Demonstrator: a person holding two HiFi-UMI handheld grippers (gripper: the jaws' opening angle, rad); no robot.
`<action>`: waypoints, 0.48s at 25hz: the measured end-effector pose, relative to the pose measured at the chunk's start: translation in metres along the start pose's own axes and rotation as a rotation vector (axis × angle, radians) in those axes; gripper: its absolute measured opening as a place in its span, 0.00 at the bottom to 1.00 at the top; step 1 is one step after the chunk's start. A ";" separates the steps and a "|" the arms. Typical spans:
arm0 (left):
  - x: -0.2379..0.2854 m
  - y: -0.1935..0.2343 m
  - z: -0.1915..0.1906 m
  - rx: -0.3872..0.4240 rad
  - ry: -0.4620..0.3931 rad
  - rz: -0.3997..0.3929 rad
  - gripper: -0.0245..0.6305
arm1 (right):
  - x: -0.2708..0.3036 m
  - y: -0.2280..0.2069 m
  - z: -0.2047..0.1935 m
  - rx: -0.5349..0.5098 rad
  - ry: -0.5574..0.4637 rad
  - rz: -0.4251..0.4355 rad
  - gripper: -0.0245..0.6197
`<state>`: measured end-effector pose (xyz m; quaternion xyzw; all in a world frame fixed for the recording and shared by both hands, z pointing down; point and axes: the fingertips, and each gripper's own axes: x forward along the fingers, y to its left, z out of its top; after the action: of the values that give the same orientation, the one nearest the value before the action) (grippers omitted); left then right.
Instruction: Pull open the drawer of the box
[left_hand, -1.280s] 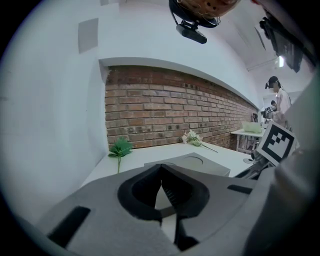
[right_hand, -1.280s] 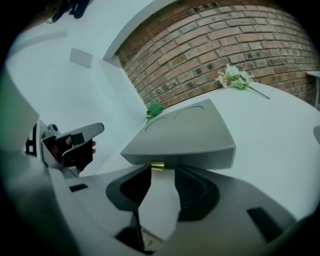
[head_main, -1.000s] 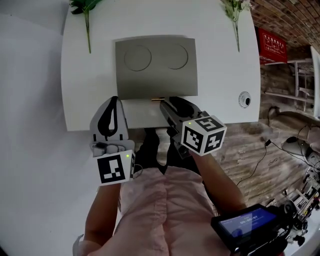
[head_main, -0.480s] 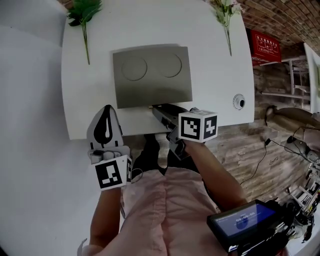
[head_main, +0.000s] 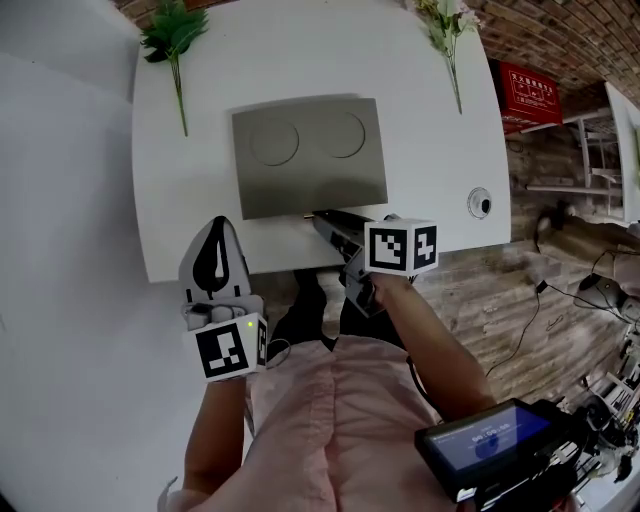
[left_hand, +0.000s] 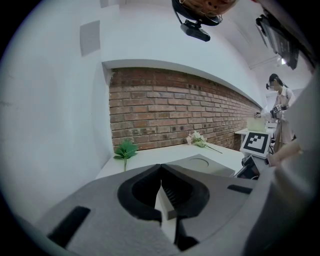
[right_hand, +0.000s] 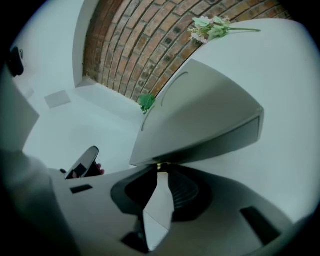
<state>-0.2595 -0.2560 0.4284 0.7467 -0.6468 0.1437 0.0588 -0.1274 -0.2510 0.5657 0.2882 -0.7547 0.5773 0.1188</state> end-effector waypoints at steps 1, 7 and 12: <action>-0.001 0.000 0.000 0.001 0.000 -0.002 0.05 | 0.000 0.000 -0.001 -0.002 -0.001 -0.002 0.15; -0.005 -0.001 0.001 0.009 -0.007 -0.012 0.05 | -0.004 0.000 -0.010 -0.006 0.001 -0.003 0.15; -0.009 -0.003 0.001 0.014 -0.017 -0.022 0.05 | -0.006 -0.001 -0.017 -0.009 -0.003 -0.011 0.15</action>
<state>-0.2578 -0.2478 0.4248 0.7555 -0.6379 0.1410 0.0495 -0.1249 -0.2330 0.5683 0.2928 -0.7558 0.5728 0.1223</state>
